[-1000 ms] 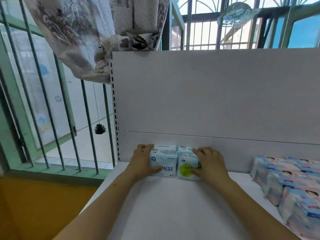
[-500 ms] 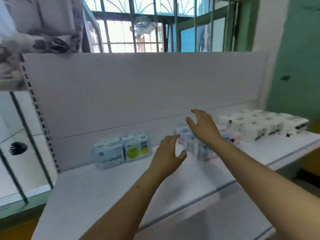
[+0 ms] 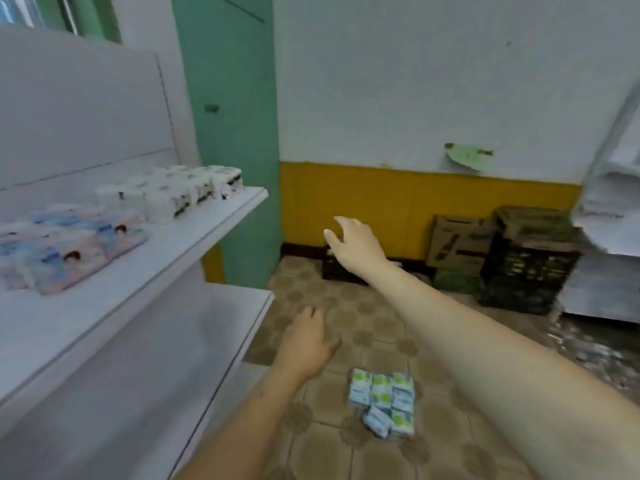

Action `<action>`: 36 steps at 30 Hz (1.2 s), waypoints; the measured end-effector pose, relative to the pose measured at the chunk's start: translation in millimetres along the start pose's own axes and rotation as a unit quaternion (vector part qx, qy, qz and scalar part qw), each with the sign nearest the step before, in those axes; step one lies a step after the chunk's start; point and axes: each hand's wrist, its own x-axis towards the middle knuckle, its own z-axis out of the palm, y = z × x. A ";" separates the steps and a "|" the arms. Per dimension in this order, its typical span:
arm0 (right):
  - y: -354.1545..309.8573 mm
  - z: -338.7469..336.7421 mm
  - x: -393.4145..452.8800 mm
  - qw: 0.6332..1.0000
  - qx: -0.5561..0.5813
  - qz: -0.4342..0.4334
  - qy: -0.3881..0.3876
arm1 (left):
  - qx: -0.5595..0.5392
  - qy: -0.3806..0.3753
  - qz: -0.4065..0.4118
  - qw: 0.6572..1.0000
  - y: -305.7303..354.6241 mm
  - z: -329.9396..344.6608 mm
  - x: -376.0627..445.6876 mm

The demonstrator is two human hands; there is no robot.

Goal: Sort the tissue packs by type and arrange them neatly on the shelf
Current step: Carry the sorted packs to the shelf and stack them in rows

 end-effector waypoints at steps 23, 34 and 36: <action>501.4 103.7 8.8 0.899 0.011 0.373 -0.231 | 0.012 -0.275 -0.109 0.955 49.2 312.5 230.0; 563.1 224.7 95.2 0.832 0.021 0.444 -0.333 | 0.028 -0.381 -0.165 0.909 -80.0 372.0 386.7; 571.3 251.3 105.0 0.831 0.042 0.448 -0.328 | 0.023 -0.391 -0.186 0.901 -105.9 390.9 405.3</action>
